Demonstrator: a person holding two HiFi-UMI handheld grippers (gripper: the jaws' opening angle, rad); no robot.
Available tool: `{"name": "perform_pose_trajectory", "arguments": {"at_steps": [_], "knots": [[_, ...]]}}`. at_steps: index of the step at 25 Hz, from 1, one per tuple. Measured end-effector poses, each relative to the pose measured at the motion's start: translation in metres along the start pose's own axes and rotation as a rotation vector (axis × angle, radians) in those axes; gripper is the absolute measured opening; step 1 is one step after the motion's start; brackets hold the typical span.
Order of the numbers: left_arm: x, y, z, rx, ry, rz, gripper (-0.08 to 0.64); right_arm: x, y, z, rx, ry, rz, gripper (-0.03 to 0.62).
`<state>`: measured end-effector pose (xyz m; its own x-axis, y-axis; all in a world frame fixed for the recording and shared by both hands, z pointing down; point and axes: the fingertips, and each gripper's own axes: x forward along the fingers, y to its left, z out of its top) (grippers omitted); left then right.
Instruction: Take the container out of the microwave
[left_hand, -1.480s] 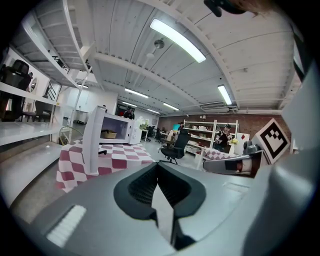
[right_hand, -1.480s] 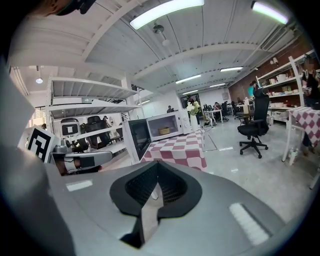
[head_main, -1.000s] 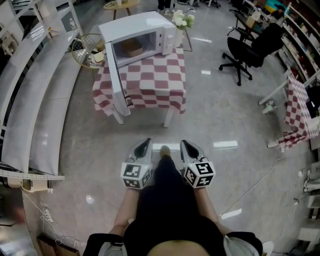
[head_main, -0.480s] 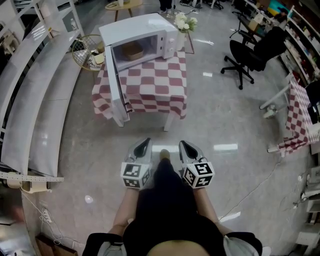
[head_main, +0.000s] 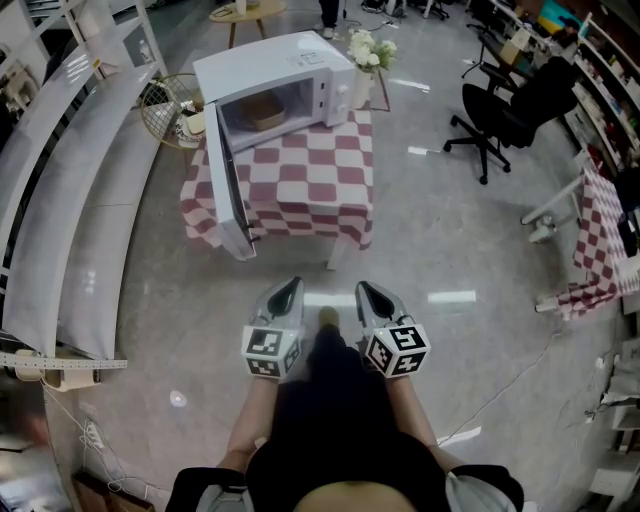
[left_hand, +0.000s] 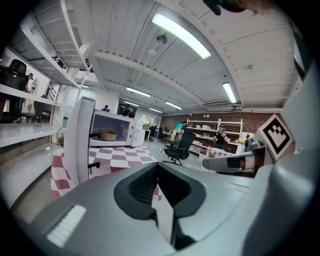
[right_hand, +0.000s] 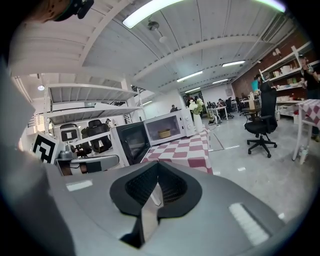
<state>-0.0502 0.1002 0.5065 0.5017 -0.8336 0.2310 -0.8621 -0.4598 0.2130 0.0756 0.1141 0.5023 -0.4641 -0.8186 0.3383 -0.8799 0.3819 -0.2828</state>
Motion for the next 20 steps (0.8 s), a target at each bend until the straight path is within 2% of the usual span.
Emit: {"name": "perform_pose_trajectory", "arguments": {"at_steps": [20], "knots": [[0.059,0.024,0.019,-0.019,-0.002,0.022,0.009,0.060,-0.032,0.022,-0.023,0.040,0.030,0.002]]}}
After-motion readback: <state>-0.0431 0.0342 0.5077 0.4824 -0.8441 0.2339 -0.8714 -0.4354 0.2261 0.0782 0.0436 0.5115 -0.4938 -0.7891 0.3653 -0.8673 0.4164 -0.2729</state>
